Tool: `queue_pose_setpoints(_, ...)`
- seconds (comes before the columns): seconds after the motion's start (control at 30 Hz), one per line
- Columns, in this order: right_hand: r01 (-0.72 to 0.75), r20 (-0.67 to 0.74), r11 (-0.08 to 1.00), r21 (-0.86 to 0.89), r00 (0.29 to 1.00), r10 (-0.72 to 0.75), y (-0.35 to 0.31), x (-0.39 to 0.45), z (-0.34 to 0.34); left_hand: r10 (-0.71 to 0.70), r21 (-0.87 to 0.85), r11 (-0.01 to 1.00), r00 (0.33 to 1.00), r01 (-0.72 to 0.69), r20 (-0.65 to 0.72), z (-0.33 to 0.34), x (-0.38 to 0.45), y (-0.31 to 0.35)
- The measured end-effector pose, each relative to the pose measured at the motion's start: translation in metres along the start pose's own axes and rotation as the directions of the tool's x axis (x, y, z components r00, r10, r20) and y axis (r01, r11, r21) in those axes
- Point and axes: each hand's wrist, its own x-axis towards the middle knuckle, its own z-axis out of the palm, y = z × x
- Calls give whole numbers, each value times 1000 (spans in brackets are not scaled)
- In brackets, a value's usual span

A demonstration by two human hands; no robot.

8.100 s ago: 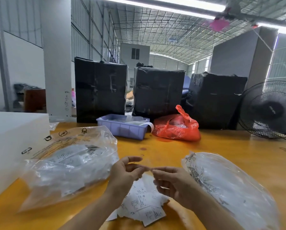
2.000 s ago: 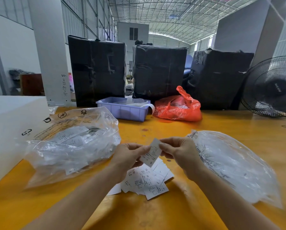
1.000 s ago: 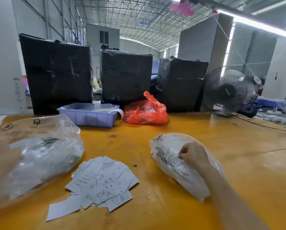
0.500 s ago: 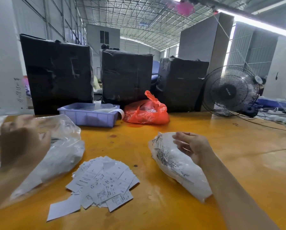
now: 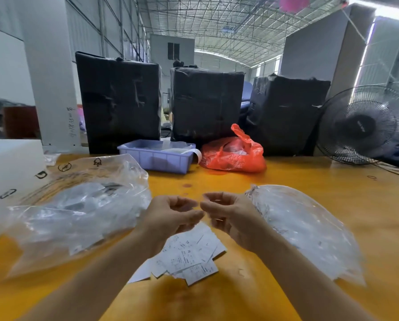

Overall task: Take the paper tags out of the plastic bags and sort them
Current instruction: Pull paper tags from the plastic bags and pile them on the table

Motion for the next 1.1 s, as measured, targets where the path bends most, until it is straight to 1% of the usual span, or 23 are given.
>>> queue_pose_setpoints(0.1, -67, 34, 998, 7, 997, 67, -1, -2, -5, 10, 9, 1000, 999, -10, -40, -8, 3, 1)
queue_pose_setpoints(0.2, -50, 35, 995, -88, 998, 53, 0, -2, -4, 21, 53, 998, 999, -19, -36, -11, 4, 1)
queue_pose_setpoints(0.27, -16, 10, 987, -158, 1000, 18, 0, -2, -2, 17, 97, 995, 1000, -17, 2, -13, 5, 1)
queue_pose_setpoints(0.33, 20, -3, 972, -233, 1000, -21, 0, -3, 0, -6, 131, 991, 997, -3, 71, -14, 3, 3)
queue_pose_setpoints(0.4, 48, 13, 959, -280, 999, -46, 1, -4, 2, -18, 119, 993, 993, 3, 120, -16, 2, 3)
queue_pose_setpoints(0.53, 75, 27, 950, -303, 997, -71, 3, -2, 2, -22, 77, 997, 985, 9, 168, -17, 2, 3)
queue_pose_setpoints(0.67, 79, 22, 957, -278, 997, -75, 4, -2, 0, -22, 104, 995, 976, -1, 217, -18, 3, 2)
queue_pose_setpoints(0.77, 65, 54, 957, -284, 997, -51, 2, -3, 0, -10, 103, 995, 970, -16, 244, -18, 3, 0)
queue_pose_setpoints(0.87, 42, 86, 957, -287, 996, -18, 1, -3, 0, 23, 111, 993, 981, -45, 194, -18, 5, -2)
queue_pose_setpoints(0.9, 41, 66, 962, -270, 998, -24, 1, -2, 0, 36, 105, 993, 988, -52, 153, -19, 6, -3)
queue_pose_setpoints(0.97, 49, -30, 967, -249, 998, -58, 1, 1, -2, 58, 83, 995, 997, -62, 50, -21, 9, -5)
queue_pose_setpoints(1.0, 56, -80, 957, -285, 993, -82, 2, 1, -4, 57, 73, 996, 998, -57, 0, -23, 11, -6)
queue_pose_setpoints(1.03, 62, -114, 931, -360, 987, -109, 3, 2, -6, 48, 62, 997, 998, -45, -42, -25, 13, -7)
queue_pose_setpoints(1.1, 65, -116, 849, -524, 982, -147, 7, 2, -9, 16, 29, 999, 995, -13, -97, -29, 15, -9)
